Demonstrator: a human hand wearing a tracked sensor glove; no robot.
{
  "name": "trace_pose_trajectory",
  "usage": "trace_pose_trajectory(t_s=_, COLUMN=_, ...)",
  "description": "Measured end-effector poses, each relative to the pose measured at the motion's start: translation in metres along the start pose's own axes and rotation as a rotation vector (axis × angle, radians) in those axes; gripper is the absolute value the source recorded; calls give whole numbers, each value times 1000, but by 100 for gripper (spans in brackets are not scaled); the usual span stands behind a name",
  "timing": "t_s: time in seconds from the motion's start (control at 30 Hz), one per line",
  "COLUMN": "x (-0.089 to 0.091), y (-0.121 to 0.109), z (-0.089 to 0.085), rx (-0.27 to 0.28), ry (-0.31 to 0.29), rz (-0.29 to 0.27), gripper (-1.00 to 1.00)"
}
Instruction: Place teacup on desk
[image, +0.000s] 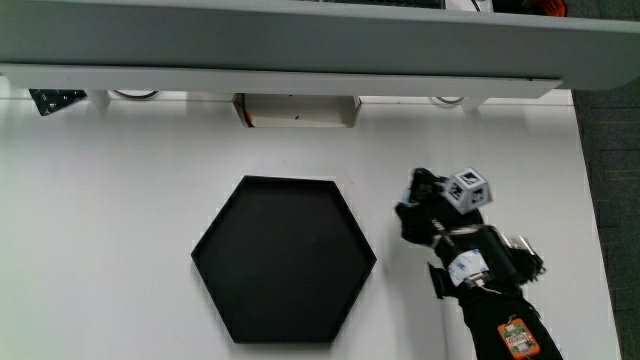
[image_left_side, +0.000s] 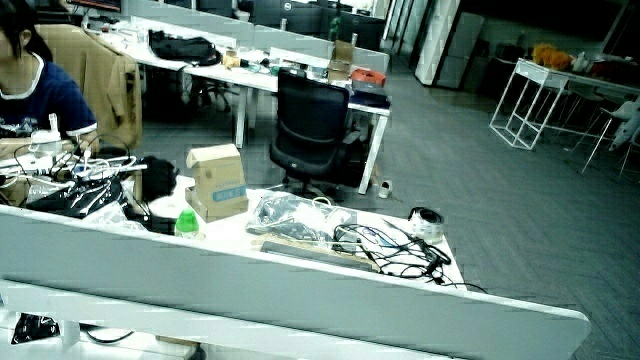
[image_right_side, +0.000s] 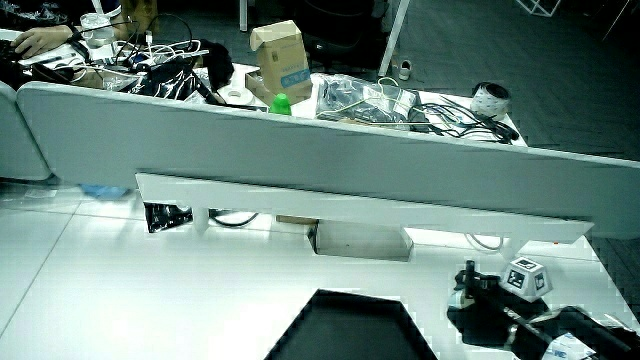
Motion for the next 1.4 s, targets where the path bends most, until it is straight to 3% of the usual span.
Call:
trace_pose_trajectory(t_s=0.2, x=8, y=1, z=-25, rx=-92, ry=43, rz=-46, gripper=0)
trace_pose_trajectory(t_s=0.43, x=12, y=0, z=-37, rx=-113, ry=60, rz=-76, gripper=0)
trace_pose_trajectory(t_s=0.77, x=11, y=-1, z=-45, rx=-139, ry=56, rz=-77, gripper=0)
trace_pose_trajectory(t_s=0.93, x=12, y=-4, z=-46, rx=-116, ry=68, rz=-84, gripper=0)
trace_pose_trajectory(t_s=1.07, x=15, y=-5, z=-50, rx=-146, ry=105, rz=-80, gripper=0)
trace_pose_trajectory(t_s=1.17, x=26, y=1, z=-64, rx=-191, ry=109, rz=-109, gripper=0)
trace_pose_trajectory(t_s=1.33, x=29, y=-11, z=-64, rx=-182, ry=152, rz=-101, gripper=-45)
trace_pose_trajectory(t_s=1.4, x=30, y=-13, z=-64, rx=-153, ry=160, rz=-104, gripper=-64)
